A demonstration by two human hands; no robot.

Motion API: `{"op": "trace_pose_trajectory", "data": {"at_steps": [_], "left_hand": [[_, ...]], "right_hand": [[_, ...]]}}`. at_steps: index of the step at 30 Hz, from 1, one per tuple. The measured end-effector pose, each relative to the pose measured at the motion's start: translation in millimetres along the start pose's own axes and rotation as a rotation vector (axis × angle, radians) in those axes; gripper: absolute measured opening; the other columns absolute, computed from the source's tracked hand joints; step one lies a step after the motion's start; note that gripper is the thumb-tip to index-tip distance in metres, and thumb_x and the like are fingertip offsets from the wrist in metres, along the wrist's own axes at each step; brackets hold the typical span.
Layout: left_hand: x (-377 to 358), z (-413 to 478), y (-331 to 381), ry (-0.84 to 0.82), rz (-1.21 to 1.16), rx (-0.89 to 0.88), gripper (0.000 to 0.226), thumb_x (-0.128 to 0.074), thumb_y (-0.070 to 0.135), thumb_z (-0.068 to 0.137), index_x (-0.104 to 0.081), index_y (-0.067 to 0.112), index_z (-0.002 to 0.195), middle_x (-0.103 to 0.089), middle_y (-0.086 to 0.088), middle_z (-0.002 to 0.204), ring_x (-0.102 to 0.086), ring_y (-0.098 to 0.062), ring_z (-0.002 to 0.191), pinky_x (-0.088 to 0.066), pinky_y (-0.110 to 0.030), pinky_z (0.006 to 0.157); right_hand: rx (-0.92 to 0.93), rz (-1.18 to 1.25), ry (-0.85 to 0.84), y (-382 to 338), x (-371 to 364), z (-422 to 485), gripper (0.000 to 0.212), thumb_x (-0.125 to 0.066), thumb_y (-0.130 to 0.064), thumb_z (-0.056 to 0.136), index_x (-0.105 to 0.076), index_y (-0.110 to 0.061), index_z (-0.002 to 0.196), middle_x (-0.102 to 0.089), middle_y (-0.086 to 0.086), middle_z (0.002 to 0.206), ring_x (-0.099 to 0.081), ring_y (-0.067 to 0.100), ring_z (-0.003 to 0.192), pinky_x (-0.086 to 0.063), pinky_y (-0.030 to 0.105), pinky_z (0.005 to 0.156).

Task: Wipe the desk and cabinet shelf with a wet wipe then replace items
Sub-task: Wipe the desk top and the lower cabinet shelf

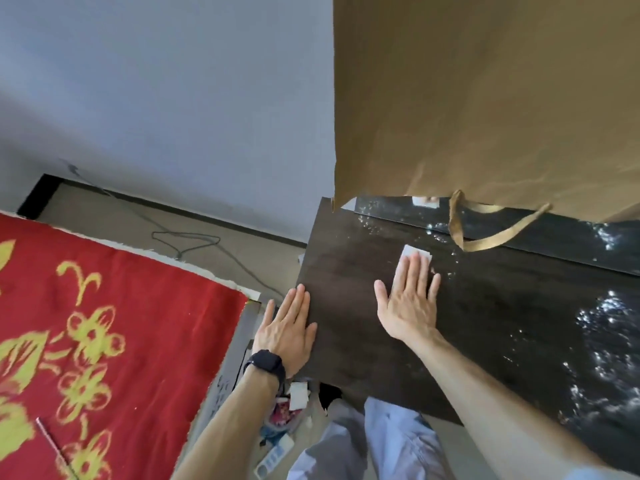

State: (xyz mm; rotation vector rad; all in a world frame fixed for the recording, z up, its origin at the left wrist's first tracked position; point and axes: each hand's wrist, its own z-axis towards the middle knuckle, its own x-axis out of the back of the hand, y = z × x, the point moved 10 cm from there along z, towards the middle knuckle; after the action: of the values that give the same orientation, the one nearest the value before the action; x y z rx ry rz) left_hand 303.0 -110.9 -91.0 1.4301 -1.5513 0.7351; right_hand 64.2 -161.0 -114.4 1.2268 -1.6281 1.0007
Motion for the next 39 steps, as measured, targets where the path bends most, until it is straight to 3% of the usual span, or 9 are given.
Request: {"op": "trace_pose_trajectory", "data": {"at_steps": [3,7,10,17,21,26,29,36,39], "left_hand": [[11,18,6,-0.034,-0.012,0.020,0.064,-0.016,0.046,0.104,0.003,0.016,0.157,0.012,0.002,0.164,0.009,-0.014,0.152,0.002,-0.042,0.122],[14,19,7,-0.059,0.018,0.019,0.068,-0.020,0.050,0.102,0.003,0.019,0.158,0.011,0.003,0.165,0.009,-0.012,0.151,0.006,-0.045,0.122],[15,22,6,-0.099,0.029,0.028,0.069,-0.021,0.050,0.101,0.005,0.020,0.157,0.013,0.004,0.164,0.011,-0.012,0.151,0.007,-0.046,0.123],[15,23,9,-0.141,0.013,0.062,0.072,-0.021,0.054,0.100,0.001,0.017,0.158,0.013,0.003,0.165,0.008,-0.013,0.152,0.006,-0.048,0.123],[19,22,11,-0.142,0.006,0.068,0.072,-0.021,0.054,0.100,0.002,0.018,0.158,0.014,0.003,0.164,0.009,-0.013,0.152,0.006,-0.048,0.122],[14,22,10,-0.146,0.043,0.081,0.073,-0.021,0.055,0.100,0.006,0.018,0.158,0.016,0.003,0.164,0.011,-0.013,0.151,0.007,-0.048,0.122],[12,24,10,-0.163,0.070,0.102,0.074,-0.020,0.055,0.100,0.006,0.017,0.158,0.016,0.002,0.164,0.011,-0.014,0.151,0.008,-0.047,0.122],[12,23,14,-0.169,0.014,0.121,0.076,-0.020,0.057,0.099,0.004,0.016,0.158,0.014,0.001,0.165,0.009,-0.013,0.152,0.004,-0.048,0.123],[10,23,13,-0.154,0.013,0.125,0.077,-0.021,0.058,0.099,0.006,0.016,0.157,0.016,0.001,0.164,0.011,-0.014,0.151,0.004,-0.047,0.123]], "right_hand": [[0.064,0.030,0.049,-31,-2,-12,0.084,-0.012,-0.056,0.098,-0.002,0.006,0.153,0.006,0.028,0.161,0.009,0.040,0.151,-0.001,0.054,0.122],[0.466,0.013,0.021,-128,1,16,0.073,-0.013,-0.051,0.102,0.007,-0.006,0.156,0.015,0.009,0.164,0.020,0.022,0.151,0.008,0.047,0.123],[0.565,-0.023,0.002,-157,7,44,0.068,-0.011,-0.048,0.103,0.007,-0.012,0.157,0.013,0.002,0.166,0.019,0.016,0.151,0.008,0.048,0.123],[0.111,0.093,0.040,-18,23,63,0.066,-0.013,-0.048,0.102,0.002,-0.017,0.158,0.007,-0.004,0.167,0.013,0.012,0.152,0.005,0.049,0.123],[-0.159,0.148,0.114,21,28,37,0.076,-0.014,-0.052,0.099,0.000,-0.005,0.157,-0.001,0.011,0.167,0.005,0.025,0.153,-0.003,0.054,0.123],[0.278,0.085,0.110,-104,17,47,0.073,-0.015,-0.053,0.101,-0.004,-0.008,0.157,0.003,0.008,0.166,0.009,0.021,0.153,0.006,0.050,0.123],[0.400,0.056,0.095,-108,14,54,0.069,-0.018,-0.050,0.102,-0.008,-0.010,0.158,0.000,0.004,0.167,0.007,0.019,0.153,0.001,0.051,0.123],[-0.413,0.227,0.132,137,30,26,0.082,-0.016,-0.055,0.095,-0.009,0.001,0.155,-0.003,0.018,0.165,0.003,0.030,0.153,-0.007,0.057,0.121],[-0.475,0.264,0.137,129,32,24,0.084,-0.014,-0.058,0.095,-0.010,0.001,0.155,-0.002,0.017,0.165,0.006,0.030,0.153,-0.005,0.058,0.121]]}}
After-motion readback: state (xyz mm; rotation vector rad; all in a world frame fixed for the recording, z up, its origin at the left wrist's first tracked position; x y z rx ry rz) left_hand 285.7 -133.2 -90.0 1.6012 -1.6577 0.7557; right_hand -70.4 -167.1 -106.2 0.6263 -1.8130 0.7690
